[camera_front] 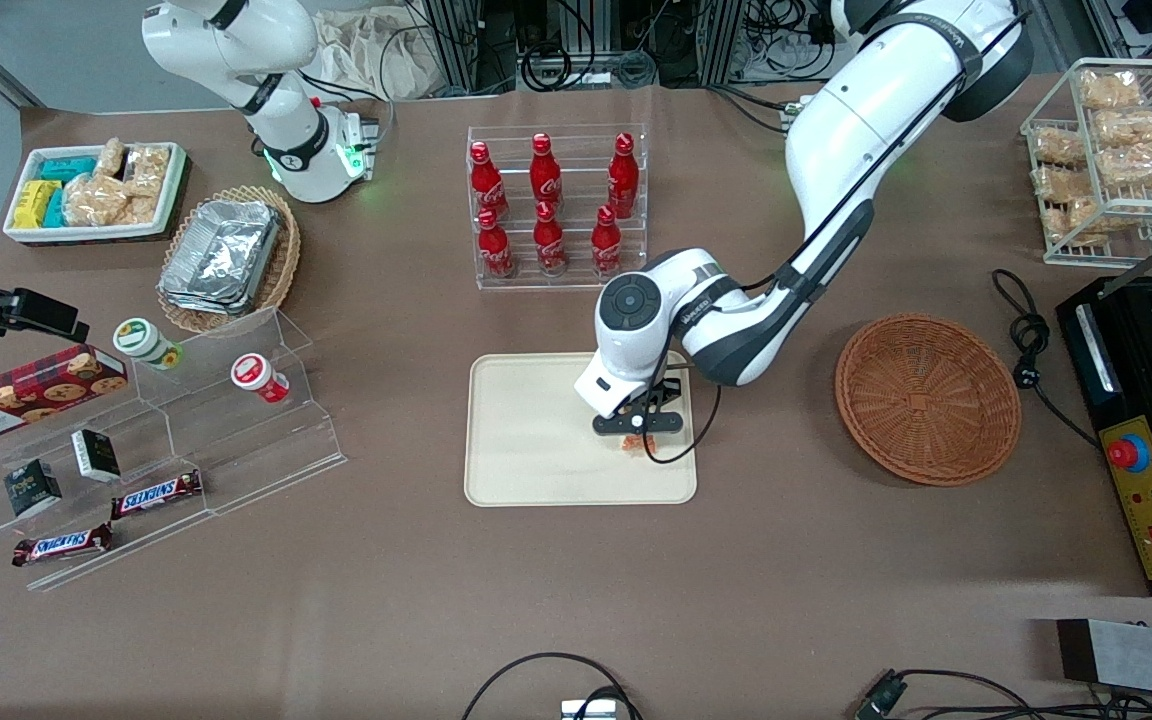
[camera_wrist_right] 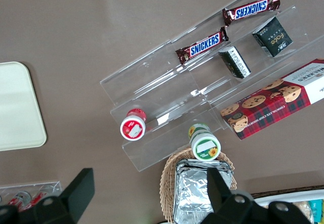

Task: Place sandwich from basket to tray
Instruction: 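Lower the sandwich onto the tray and open the left gripper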

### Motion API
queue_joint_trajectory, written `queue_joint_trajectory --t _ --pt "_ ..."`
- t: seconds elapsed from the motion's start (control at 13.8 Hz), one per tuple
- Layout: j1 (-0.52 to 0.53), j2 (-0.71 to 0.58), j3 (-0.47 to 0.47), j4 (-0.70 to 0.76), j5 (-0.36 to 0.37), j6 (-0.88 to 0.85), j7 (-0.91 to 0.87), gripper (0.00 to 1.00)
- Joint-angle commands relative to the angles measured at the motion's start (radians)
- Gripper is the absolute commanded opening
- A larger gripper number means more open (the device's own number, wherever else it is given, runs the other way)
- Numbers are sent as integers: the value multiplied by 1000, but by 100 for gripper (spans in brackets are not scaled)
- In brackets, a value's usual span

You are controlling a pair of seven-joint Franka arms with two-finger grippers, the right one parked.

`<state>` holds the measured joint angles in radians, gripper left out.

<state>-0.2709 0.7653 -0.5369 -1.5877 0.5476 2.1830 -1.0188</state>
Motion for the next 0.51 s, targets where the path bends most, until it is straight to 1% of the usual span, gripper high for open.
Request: queue_joint_trajectory --t 0.0,0.14,0.22,0.29,0.36,0.43 --pt "-13 20 2 35 26 -20 -26 4" --pt "-13 23 2 35 28 -20 -26 9" --pt "-13 25 2 35 28 -20 -26 19" --pt "-17 25 2 35 29 -20 -26 33" --pt "-22 25 2 35 29 -20 -26 75" --pt "-22 25 2 35 37 -20 -24 100"
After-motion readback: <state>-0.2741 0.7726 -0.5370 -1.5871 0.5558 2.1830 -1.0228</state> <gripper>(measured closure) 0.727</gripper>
